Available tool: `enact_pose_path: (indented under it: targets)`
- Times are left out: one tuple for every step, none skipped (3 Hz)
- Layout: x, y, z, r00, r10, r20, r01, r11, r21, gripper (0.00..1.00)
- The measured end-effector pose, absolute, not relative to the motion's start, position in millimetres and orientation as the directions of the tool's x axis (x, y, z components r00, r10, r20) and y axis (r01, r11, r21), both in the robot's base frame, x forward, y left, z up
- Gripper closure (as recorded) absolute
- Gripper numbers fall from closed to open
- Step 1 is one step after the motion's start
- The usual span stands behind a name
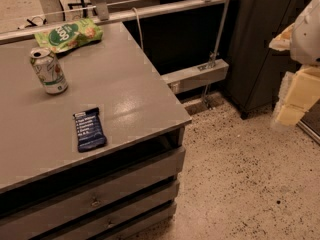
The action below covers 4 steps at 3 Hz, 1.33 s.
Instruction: Knock 7up can over
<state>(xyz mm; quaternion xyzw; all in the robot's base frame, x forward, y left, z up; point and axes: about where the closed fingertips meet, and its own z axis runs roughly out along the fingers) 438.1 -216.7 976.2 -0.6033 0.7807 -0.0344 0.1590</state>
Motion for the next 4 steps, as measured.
enact_pose_path:
  targets:
    - [438.1, -216.7, 976.2, -0.221, -0.953, -0.207, -0.931, 0.270, -0.246, 0.00]
    - [471.7, -182.9, 974.6, -0.182, -0.928, -0.326, -0.927, 0.272, -0.257, 0.00]
    - [493.2, -165.9, 980.0, -0.160, -0.899, -0.409, -0.910, 0.295, -0.291, 0.00]
    - [493.3, -166.0, 980.3, -0.161, -0.898, -0.410, -0.910, 0.296, -0.291, 0.00]
